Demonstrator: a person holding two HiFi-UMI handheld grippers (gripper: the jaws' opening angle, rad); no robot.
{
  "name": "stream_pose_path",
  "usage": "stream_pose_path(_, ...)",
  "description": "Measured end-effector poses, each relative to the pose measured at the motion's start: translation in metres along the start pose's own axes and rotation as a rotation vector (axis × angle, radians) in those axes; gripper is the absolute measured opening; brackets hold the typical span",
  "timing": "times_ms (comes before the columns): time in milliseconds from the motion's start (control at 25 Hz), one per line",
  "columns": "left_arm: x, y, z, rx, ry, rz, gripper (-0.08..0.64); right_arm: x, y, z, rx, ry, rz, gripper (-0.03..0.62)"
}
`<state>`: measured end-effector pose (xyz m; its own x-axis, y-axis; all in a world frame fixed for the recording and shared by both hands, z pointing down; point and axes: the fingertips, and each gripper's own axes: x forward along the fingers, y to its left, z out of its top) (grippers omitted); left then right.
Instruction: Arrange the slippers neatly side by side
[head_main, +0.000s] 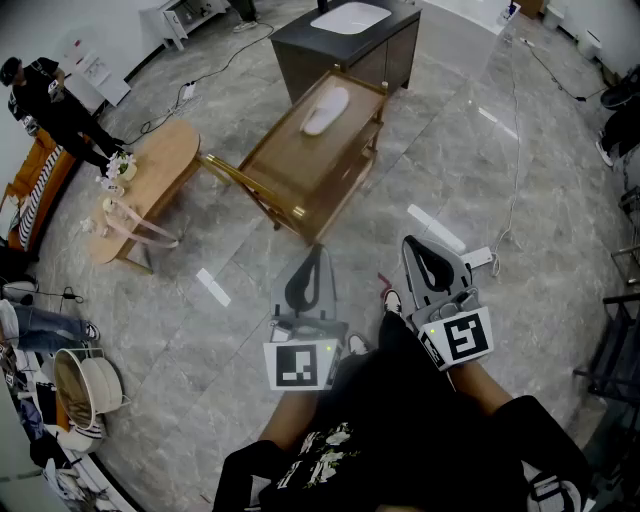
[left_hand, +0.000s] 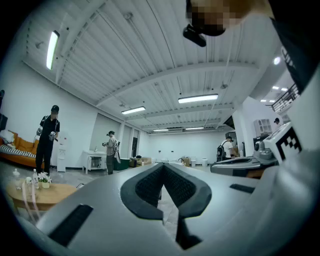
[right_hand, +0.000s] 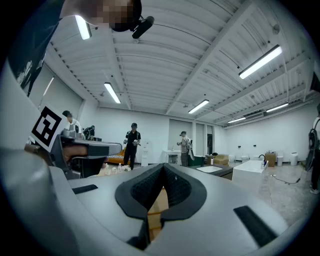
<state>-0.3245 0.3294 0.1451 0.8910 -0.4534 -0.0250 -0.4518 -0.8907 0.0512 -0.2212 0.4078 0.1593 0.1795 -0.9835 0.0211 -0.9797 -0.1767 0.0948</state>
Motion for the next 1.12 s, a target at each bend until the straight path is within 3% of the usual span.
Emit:
stream_pose_path(320,0.01,-0.01,0.003,0.017,-0.024,-0.01,0.0,0.002,-0.013,-0.005,0.017,-0.012,0.008,-0.003)
stream_pose_path(560,0.031,-0.021,0.005,0.038,-0.015,-0.01,0.0,0.012,-0.021,-0.005,-0.032,-0.018,0.095,-0.003)
stream_pose_path(1120,0.112,-0.033,0.009,0.102,0.008,0.027,0.0,0.061,-0.094,-0.003,0.028,-0.076,0.131,-0.003)
